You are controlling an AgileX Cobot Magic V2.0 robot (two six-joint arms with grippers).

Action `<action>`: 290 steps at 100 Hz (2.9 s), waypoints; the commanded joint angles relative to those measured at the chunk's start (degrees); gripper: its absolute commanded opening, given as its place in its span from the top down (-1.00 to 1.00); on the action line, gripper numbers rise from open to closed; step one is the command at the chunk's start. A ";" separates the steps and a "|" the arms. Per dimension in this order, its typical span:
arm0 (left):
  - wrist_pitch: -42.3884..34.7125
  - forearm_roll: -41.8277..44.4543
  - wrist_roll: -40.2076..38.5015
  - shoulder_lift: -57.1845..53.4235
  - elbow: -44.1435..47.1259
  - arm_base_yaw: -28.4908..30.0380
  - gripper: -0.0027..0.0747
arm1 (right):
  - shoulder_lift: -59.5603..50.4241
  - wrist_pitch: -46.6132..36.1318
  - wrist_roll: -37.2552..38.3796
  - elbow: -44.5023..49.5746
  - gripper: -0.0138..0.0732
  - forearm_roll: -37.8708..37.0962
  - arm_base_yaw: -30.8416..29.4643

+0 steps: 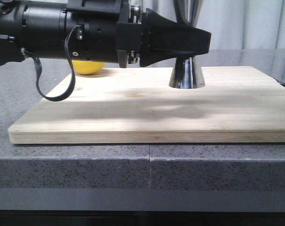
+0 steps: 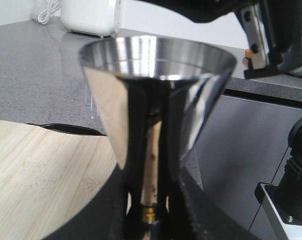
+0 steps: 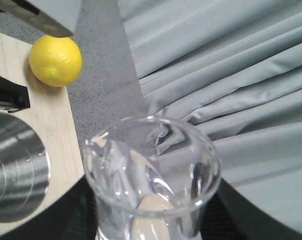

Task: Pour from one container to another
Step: 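Tilt the beaker with the right gripper, pouring liquid into the jigger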

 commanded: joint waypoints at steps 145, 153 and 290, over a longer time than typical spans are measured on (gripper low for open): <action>-4.17 -2.80 -0.54 -3.25 -1.52 -0.18 0.99 | -1.50 -2.46 -0.36 -2.14 0.16 -15.20 0.10; -4.17 -2.80 -0.54 -3.25 -1.52 -0.18 0.99 | -1.50 -2.46 -0.36 -2.14 0.16 -16.05 0.10; -4.17 -2.68 -0.54 -3.25 -1.52 -0.18 0.99 | -1.50 -2.10 -0.36 -2.14 0.16 -29.21 0.10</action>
